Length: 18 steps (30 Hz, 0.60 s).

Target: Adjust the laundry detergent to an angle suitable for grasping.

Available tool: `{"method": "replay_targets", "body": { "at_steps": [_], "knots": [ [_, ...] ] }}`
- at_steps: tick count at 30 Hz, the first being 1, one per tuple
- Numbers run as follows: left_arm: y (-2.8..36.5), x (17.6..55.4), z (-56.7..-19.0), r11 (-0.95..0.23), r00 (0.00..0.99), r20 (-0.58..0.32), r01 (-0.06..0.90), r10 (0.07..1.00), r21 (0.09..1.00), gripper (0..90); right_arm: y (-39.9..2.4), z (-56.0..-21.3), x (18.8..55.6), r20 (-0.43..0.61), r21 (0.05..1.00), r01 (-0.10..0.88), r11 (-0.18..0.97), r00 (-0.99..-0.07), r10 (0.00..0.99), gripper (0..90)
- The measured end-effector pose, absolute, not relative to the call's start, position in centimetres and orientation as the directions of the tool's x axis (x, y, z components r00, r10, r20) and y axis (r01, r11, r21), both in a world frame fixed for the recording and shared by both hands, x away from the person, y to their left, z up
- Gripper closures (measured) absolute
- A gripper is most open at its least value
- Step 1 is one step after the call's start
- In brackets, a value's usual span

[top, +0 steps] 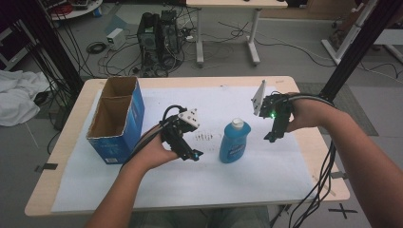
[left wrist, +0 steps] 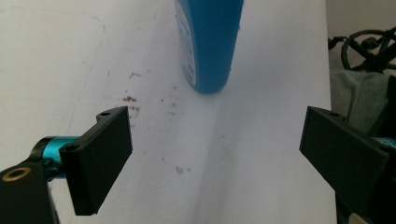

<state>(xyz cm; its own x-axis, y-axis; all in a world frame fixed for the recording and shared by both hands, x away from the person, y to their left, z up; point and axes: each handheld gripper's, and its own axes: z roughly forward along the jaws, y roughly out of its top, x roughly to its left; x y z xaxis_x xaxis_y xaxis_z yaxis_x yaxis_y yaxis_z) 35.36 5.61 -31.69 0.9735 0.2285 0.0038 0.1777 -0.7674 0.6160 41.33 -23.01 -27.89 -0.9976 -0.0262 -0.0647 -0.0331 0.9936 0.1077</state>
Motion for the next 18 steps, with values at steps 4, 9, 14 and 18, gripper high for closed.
{"method": "replay_targets", "body": {
  "at_steps": [4, 9, 14, 18],
  "knots": [
    [4.2, 35.7, -32.0, -0.760, 0.971, 0.019, 0.176, 0.240, 0.626, 9.4, -22.9, -28.0, 41.3, -0.063, 0.105, -0.040, 0.994, -0.997, -0.033, 13.1],
    [2.2, 35.8, -32.7, -0.699, 0.957, -0.011, 0.220, 0.290, 0.680, 9.4, -22.9, -28.1, 41.3, -0.061, 0.111, -0.029, 0.993, -0.998, -0.023, 13.1],
    [0.5, 36.1, -33.0, -0.669, 0.956, -0.004, 0.208, 0.294, 0.714, 9.4, -23.1, -28.3, 41.3, -0.058, 0.114, -0.026, 0.993, -0.998, -0.020, 13.1],
    [-0.9, 36.3, -33.3, -0.661, 0.952, -0.008, 0.218, 0.305, 0.718, 9.4, -23.2, -28.1, 41.2, -0.061, 0.118, -0.021, 0.993, -0.998, -0.014, 13.1]
  ]
}}
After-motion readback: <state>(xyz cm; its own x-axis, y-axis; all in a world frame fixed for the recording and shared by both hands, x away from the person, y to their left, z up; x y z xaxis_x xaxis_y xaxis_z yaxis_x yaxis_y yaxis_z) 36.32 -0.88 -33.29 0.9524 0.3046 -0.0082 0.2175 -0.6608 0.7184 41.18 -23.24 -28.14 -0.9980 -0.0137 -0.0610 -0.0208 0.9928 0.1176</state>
